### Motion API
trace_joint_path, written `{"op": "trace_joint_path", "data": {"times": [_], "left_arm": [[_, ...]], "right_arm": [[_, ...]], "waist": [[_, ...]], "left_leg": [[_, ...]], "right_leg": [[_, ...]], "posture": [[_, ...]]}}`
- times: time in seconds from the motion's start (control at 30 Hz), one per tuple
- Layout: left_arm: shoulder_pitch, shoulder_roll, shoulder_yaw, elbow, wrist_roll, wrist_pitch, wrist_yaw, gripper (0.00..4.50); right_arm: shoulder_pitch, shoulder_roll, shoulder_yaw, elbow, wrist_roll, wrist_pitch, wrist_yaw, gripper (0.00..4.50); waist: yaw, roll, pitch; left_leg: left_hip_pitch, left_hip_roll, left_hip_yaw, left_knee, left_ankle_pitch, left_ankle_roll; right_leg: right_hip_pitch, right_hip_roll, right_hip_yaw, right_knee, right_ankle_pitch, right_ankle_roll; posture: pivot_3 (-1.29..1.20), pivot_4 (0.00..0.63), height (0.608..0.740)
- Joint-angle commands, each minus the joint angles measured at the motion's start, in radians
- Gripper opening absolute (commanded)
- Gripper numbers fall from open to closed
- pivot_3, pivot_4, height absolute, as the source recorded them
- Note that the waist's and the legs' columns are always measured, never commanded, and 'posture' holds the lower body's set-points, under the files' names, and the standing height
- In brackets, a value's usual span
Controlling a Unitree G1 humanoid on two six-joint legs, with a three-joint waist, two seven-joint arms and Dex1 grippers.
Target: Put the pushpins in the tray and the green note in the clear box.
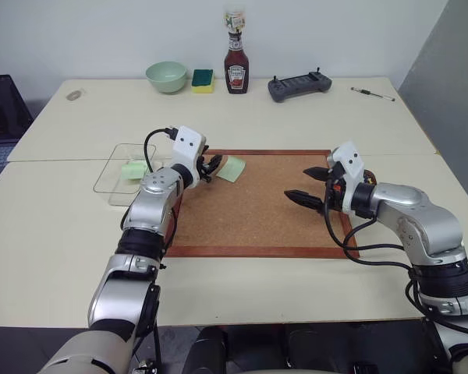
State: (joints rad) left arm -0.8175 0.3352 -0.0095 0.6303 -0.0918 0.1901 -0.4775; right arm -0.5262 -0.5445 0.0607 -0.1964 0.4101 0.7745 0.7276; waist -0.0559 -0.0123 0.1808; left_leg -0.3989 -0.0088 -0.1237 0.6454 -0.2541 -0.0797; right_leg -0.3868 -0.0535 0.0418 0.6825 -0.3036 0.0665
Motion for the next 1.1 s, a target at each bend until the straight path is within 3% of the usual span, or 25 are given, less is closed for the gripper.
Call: {"op": "trace_joint_path", "data": {"times": [0.03, 0.17, 0.23, 0.53, 0.73, 1.1], "left_arm": [[-0.061, 0.002, 0.019, 0.085, 0.0, -0.06, -0.024, 3.34], [-0.073, 0.02, 0.021, 0.119, -0.001, -0.084, -0.058, 4.25], [-0.063, 0.031, 0.022, 0.112, -0.001, -0.085, -0.075, 4.47], [-0.071, 0.027, 0.005, 0.155, 0.001, -0.094, -0.145, 4.47], [-0.166, -0.002, 0.023, 0.331, -0.009, -0.089, -0.209, 4.47], [-0.31, -0.029, 0.027, 0.591, 0.04, -0.128, -0.186, 4.47]], "right_arm": [[-0.02, 0.012, 0.003, -0.044, 0.006, -0.013, -0.003, 4.5], [-0.025, 0.037, 0.018, -0.038, -0.007, -0.03, -0.017, 4.5], [-0.03, 0.054, 0.026, -0.024, -0.015, -0.043, -0.026, 4.5], [-0.048, 0.115, 0.05, 0.014, -0.05, -0.087, -0.048, 4.5], [-0.029, 0.139, 0.05, -0.032, -0.044, -0.064, -0.074, 4.5], [0.036, 0.123, 0.029, -0.13, -0.028, -0.005, -0.111, 4.5]], "waist": [[0.0, 0.0, 0.0], [-0.002, 0.0, 0.0], [-0.005, 0.0, 0.0], [-0.004, 0.0, 0.0], [-0.003, 0.0, 0.0], [-0.007, 0.0, 0.0]], "left_leg": [[0.0, 0.0, 0.0, 0.0, 0.0, 0.0], [0.0, 0.0, 0.0, 0.0, 0.0, 0.0], [0.0, 0.0, 0.0, 0.0, 0.0, 0.0], [0.0, 0.0, 0.0, 0.0, 0.0, 0.0], [-0.001, 0.0, 0.0, 0.0, 0.0, 0.0], [0.0, -0.001, -0.001, 0.0, 0.0, 0.0]], "right_leg": [[0.0, 0.0, 0.0, 0.0, 0.0, 0.0], [0.0, 0.0, 0.0, 0.0, 0.0, 0.0], [-0.001, 0.0, 0.0, 0.0, 0.0, 0.0], [-0.001, 0.0, 0.0, 0.001, 0.0, 0.0], [-0.001, 0.0, 0.0, 0.001, 0.0, 0.0], [-0.001, 0.0, -0.001, 0.002, 0.0, 0.0]], "posture": [[0.0, 0.15, 0.74], [0.0, 0.15, 0.74], [0.0, 0.15, 0.74], [0.0, 0.15, 0.74], [0.0, 0.15, 0.74], [0.0, 0.15, 0.74]]}}
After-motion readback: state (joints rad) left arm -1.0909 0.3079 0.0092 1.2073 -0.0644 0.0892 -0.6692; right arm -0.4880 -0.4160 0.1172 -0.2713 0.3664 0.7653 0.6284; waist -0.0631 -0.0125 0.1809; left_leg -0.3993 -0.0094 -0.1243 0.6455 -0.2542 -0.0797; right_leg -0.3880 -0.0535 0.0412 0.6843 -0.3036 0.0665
